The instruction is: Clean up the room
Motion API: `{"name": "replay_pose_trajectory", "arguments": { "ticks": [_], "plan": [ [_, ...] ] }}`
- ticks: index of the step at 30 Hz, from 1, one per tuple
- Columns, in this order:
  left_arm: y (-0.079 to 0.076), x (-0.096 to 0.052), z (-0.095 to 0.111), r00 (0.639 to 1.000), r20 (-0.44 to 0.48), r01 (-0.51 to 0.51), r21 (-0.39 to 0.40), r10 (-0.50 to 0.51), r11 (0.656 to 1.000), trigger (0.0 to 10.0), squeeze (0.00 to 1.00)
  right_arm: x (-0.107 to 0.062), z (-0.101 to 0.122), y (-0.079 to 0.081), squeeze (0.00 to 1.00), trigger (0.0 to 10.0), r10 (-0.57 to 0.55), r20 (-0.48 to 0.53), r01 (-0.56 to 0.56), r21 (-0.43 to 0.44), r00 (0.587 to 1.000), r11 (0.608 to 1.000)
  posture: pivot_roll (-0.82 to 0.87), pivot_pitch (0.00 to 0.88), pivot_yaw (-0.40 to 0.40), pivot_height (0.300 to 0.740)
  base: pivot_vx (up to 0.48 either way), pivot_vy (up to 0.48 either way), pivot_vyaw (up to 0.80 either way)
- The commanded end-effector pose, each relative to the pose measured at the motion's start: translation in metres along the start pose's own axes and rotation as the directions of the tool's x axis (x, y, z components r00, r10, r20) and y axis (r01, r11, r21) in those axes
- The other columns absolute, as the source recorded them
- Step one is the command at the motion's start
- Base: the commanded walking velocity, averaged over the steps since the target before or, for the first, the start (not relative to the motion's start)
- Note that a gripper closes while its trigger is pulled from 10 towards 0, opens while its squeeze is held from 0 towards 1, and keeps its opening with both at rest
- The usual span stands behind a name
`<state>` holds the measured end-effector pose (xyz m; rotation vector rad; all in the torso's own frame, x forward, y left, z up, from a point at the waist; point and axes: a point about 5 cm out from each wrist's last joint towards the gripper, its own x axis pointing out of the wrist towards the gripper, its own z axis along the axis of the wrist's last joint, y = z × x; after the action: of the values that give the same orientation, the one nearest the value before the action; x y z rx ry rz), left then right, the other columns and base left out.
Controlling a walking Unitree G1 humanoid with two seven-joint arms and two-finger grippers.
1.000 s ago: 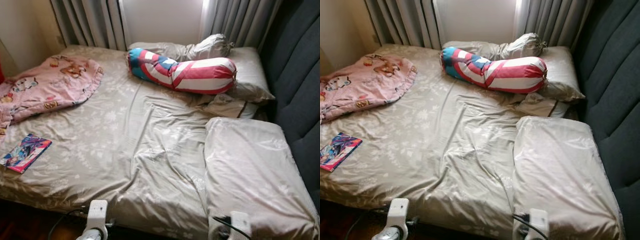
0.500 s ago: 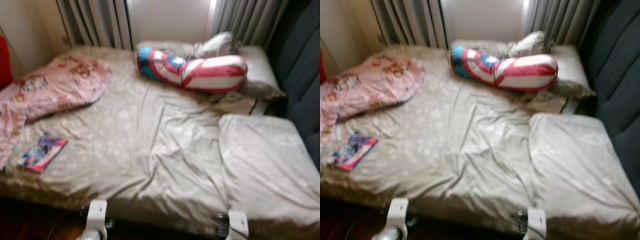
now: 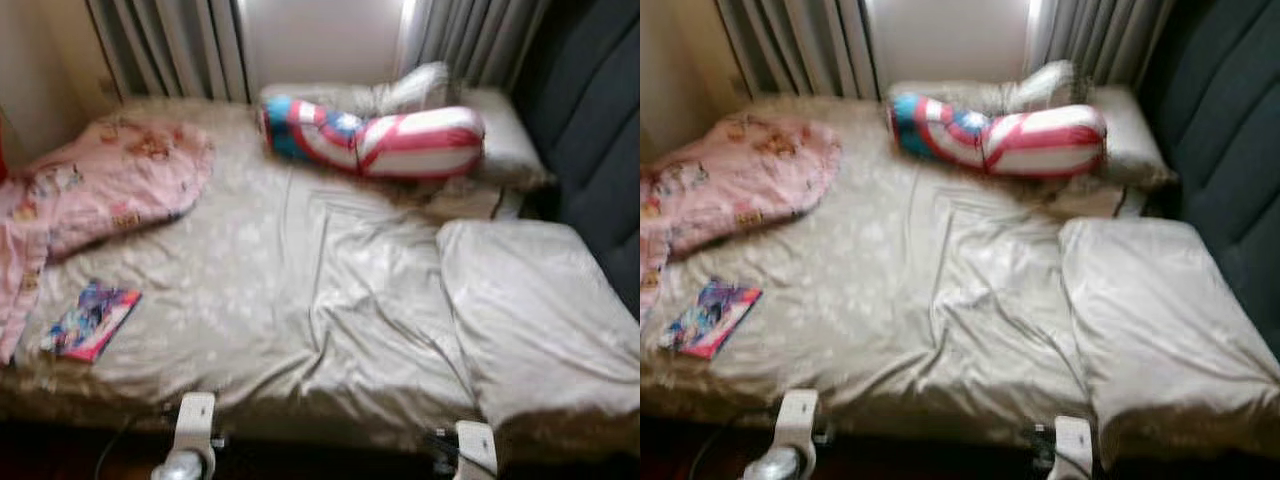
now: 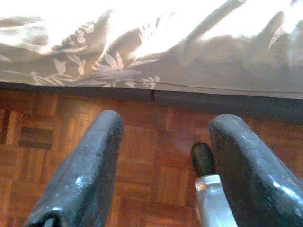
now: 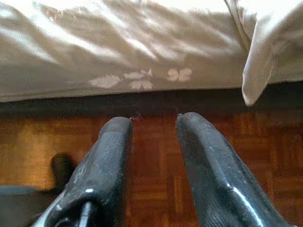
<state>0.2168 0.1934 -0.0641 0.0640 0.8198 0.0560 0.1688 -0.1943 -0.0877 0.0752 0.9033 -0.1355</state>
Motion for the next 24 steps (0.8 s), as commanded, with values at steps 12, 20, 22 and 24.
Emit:
{"name": "replay_pose_trajectory", "arguments": {
  "ticks": [12,20,22,24],
  "plan": [
    [0.0084,-0.001,-0.004,1.0,-0.021,-0.019,0.0,0.019,1.0,10.0,0.0,0.0004,-0.0006,0.0078,0.0,10.0,0.018,-0.003,-0.018,0.005,1.0,1.0,-0.08,0.049,-0.018,0.74,0.0,0.372,0.0],
    [0.009,-0.0011,-0.0042,1.0,-0.023,-0.018,0.002,0.019,1.0,10.0,0.0,0.0006,-0.0001,0.0088,0.0,10.0,0.02,0.001,-0.02,0.006,1.0,1.0,-0.08,0.049,-0.018,0.74,0.0,0.373,0.0],
    [0.009,-0.0011,-0.004,1.0,-0.023,-0.019,0.002,0.019,1.0,10.0,0.0,0.0007,0.0005,0.0085,0.0,10.0,0.021,0.002,-0.021,0.005,1.0,1.0,-0.08,0.048,-0.018,0.74,0.0,0.371,0.0],
    [0.0089,-0.001,-0.004,1.0,-0.023,-0.018,0.002,0.018,1.0,10.0,0.0,0.0008,0.0011,0.0081,0.0,10.0,0.021,0.004,-0.021,0.005,1.0,1.0,-0.08,0.048,-0.018,0.74,0.0,0.371,0.0]
  ]
}}
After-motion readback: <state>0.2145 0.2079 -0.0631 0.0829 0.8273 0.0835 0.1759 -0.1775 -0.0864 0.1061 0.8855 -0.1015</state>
